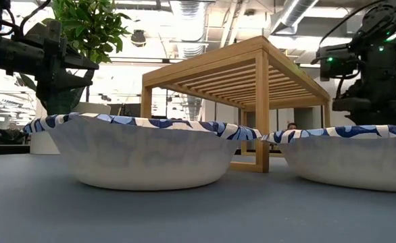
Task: Place and stack bowls onto a shelf
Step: Put the top white and blue patterned bowl on the shelf
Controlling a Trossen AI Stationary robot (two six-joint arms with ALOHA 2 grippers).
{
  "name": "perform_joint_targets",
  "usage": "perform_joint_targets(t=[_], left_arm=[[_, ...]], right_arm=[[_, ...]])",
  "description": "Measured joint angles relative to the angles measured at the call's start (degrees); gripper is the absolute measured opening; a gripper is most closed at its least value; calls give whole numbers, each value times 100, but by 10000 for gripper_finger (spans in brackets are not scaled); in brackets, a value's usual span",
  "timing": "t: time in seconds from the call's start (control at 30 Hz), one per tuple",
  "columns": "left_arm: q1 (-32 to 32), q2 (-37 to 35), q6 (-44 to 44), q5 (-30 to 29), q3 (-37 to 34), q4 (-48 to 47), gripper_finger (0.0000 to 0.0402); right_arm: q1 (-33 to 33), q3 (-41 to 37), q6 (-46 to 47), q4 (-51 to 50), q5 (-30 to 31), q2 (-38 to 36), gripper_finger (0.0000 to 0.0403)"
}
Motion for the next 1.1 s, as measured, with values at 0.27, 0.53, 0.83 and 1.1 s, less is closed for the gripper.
perform_joint_targets(t=[0.27,0.53,0.83,1.1], left_arm=[[0,0,0,-6,0,0,253],[-1,0,0,-12,0,0,253],[0,-1,0,-19,0,0,253],[-1,0,2,-19,0,0,253]], right_arm=[[-5,-55,126,7,73,2,208],[-5,-53,170,27,116,0,57],[-5,-47,212,14,111,-2,35],[-5,531,106,-302,116,-2,20]])
